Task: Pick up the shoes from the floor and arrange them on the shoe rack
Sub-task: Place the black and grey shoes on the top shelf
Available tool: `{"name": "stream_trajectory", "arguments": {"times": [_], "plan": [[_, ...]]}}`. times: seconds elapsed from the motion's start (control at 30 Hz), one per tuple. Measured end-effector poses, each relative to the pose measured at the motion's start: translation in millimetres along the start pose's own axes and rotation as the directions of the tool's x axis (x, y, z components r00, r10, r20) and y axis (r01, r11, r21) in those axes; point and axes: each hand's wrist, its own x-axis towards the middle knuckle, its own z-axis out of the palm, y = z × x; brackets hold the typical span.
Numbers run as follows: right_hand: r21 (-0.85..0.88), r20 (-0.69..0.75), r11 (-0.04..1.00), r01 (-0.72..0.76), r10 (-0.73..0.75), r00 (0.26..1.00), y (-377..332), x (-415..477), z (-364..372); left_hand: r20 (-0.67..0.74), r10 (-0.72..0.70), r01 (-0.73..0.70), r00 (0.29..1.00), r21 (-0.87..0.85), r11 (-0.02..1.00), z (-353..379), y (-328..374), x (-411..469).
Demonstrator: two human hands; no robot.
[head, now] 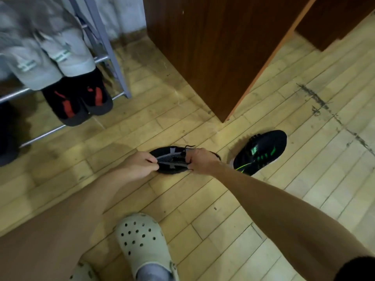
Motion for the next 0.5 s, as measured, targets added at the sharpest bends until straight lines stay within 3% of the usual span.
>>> {"name": "stream_trajectory", "arguments": {"times": [0.07,0.2,0.3,0.37,0.5], "plan": [[0.089,0.05,0.991,0.104,-0.109,0.993,-12.2,-2.2,4.7,0.004,0.007,-0.007,1.0,0.011,1.0,1.2,0.5,-10.9],[0.048,-0.111,0.997,-0.065,0.07,0.991,-3.4,3.3,10.6,-0.002,0.002,-0.002,1.0,0.057,0.998,2.9,-11.3,-24.6],[-0.116,0.015,0.983,-0.14,0.143,0.99,10.3,3.4,21.6,0.01,-0.016,0.015,1.0,0.09,0.996,6.8,-27.7,-28.1],[-0.18,0.017,0.965,-0.191,0.197,0.98,18.0,9.5,23.2,0.011,-0.023,0.022,1.0,0.069,0.997,6.9,-33.8,-29.7],[-0.131,0.191,0.965,-0.226,0.248,0.95,18.2,15.4,17.4,0.009,-0.046,0.046,0.999,-0.01,0.999,2.3,-42.0,-30.2]]}}
